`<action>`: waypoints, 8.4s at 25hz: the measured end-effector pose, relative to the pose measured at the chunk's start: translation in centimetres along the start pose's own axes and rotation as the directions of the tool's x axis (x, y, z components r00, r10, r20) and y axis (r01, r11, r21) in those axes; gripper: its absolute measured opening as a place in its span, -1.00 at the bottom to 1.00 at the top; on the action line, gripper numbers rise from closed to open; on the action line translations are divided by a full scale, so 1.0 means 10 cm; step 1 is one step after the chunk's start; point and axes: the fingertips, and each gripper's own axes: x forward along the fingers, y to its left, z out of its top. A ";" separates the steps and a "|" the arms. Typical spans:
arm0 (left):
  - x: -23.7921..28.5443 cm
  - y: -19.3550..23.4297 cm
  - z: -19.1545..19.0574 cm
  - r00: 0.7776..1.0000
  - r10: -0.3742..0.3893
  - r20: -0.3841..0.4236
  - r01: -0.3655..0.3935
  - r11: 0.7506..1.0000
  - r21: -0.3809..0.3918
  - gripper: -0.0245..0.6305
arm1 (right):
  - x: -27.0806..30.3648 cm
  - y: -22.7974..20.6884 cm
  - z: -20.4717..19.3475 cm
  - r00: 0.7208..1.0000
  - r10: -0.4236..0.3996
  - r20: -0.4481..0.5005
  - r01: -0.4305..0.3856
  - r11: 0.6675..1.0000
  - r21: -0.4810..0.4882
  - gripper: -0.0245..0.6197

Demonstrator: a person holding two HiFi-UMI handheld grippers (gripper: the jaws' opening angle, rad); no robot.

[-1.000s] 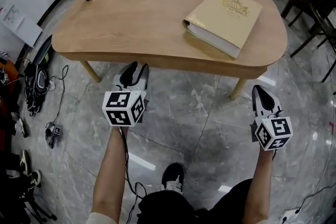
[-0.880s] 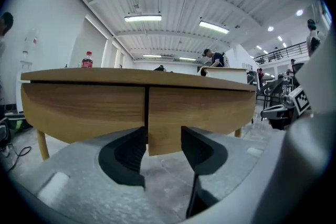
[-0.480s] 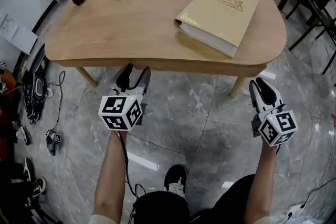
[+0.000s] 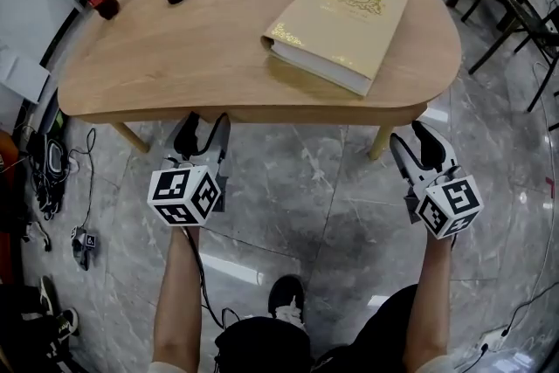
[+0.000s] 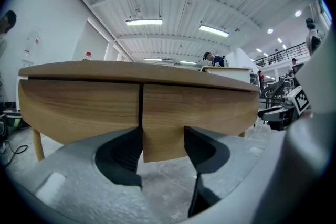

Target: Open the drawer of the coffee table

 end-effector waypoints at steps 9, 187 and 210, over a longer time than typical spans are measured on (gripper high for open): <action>0.00 -0.01 0.00 1.000 0.003 -0.025 -0.003 1.000 -0.003 -0.21 | -0.02 -0.19 0.27 0.993 -0.066 0.102 0.061 0.997 0.050 -0.21; -1.93 -0.56 -0.56 0.999 0.023 -0.048 -0.023 1.000 0.007 -0.20 | -1.57 0.79 -0.02 0.980 0.198 -0.021 -0.197 0.951 -0.237 -0.10; -2.32 -1.46 1.40 0.879 -0.097 -0.467 0.071 0.995 -0.071 -0.20 | -1.50 1.96 1.90 0.898 0.254 -0.359 -0.245 0.967 0.071 -0.21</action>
